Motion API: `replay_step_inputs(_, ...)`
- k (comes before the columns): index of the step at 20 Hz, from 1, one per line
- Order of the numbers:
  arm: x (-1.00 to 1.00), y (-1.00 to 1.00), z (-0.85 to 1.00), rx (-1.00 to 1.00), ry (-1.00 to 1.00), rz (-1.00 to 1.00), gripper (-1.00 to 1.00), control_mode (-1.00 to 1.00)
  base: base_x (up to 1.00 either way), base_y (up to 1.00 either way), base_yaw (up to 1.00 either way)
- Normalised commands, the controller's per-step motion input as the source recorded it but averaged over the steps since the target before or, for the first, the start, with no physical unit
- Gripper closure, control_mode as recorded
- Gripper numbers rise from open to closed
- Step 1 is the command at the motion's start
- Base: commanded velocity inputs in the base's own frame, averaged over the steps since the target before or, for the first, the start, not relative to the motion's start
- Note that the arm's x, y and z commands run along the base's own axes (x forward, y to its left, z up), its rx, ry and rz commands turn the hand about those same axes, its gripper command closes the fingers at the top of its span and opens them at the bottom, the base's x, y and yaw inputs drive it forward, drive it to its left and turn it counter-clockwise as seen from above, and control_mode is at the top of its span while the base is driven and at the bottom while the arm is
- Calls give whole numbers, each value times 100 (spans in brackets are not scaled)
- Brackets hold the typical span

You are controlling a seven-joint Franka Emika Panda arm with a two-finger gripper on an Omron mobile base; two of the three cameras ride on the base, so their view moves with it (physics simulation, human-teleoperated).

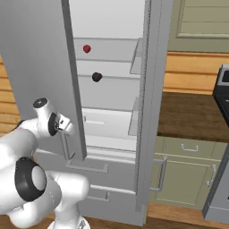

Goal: Take the strawberry from the fridge and place it on top of the pancake, located on the dining counter.

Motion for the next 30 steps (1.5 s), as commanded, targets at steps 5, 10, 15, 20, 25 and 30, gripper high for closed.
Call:
replay_step_inputs(5,-95,73,-39,0,1,-27,100,-100,0,0,0)
replay_step_inputs(10,-98,91,-42,0,0,-30,100,-100,0,0,0)
replay_step_inputs(15,-79,67,-12,-1,0,-25,-100,-100,0,0,0)
replay_step_inputs(20,-38,19,45,-5,0,-17,-100,-100,0,0,0)
replay_step_inputs(25,-40,27,67,0,0,-13,-100,-100,0,0,0)
replay_step_inputs(30,-29,8,72,0,-7,-1,-100,-100,0,0,0)
